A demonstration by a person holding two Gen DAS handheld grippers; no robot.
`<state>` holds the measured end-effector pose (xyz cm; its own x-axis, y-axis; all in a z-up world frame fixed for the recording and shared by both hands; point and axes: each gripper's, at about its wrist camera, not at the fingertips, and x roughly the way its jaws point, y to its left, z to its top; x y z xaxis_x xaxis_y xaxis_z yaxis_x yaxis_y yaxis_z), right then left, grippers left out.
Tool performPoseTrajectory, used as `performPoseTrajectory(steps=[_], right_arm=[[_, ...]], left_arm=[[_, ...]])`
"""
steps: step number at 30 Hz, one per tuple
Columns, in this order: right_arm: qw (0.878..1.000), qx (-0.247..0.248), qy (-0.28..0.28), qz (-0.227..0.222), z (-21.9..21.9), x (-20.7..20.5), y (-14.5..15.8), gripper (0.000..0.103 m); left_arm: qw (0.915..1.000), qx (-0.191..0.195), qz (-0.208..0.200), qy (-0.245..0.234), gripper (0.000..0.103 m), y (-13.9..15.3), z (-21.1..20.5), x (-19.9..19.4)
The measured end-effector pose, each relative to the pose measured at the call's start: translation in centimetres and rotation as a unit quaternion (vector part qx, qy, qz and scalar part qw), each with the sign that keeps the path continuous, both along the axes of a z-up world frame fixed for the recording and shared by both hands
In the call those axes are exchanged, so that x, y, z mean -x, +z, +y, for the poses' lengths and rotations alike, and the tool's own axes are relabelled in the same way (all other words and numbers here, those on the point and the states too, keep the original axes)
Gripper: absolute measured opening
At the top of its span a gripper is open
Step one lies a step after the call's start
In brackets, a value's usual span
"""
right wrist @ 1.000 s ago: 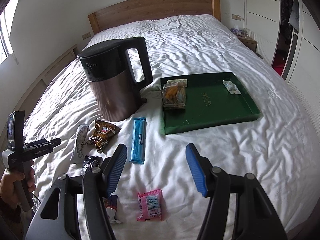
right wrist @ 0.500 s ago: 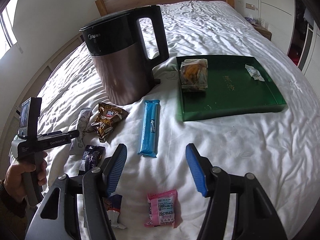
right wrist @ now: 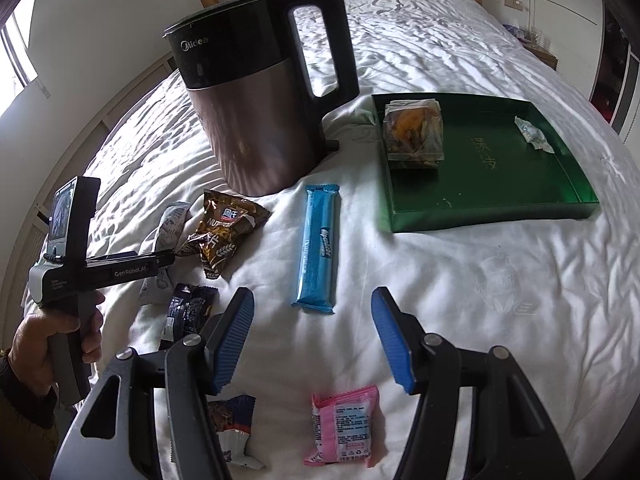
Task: Organize snacks
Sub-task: 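Reach left tool to the white bar while right tool approaches the NUTRITIOUS packet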
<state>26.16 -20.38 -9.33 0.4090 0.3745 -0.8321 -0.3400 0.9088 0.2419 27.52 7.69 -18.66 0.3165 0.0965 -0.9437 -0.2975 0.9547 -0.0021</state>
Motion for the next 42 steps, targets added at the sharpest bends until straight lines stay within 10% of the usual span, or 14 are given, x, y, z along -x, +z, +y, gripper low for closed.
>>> performPoseTrajectory(steps=[13,16,20,42], right_arm=[[0.995,-0.037,0.003,0.087,9.1,-4.5,-3.8,0.058],[0.994,-0.029,-0.003,0.103,10.9,-5.8,-4.6,0.089],[0.992,-0.015,-0.015,0.124,12.9,-7.1,-5.6,0.103],[0.985,0.074,-0.042,0.149,18.0,-10.2,-10.1,0.103]], left_arm=[[0.9998,0.006,0.007,-0.018,0.061,-1.0,1.3,-0.6],[0.9997,0.013,0.007,-0.019,0.06,-1.2,1.9,-0.9],[0.9996,0.019,0.007,-0.019,0.06,-1.3,2.7,-1.0],[0.9994,0.012,0.015,-0.028,0.06,-2.7,1.7,-2.1]])
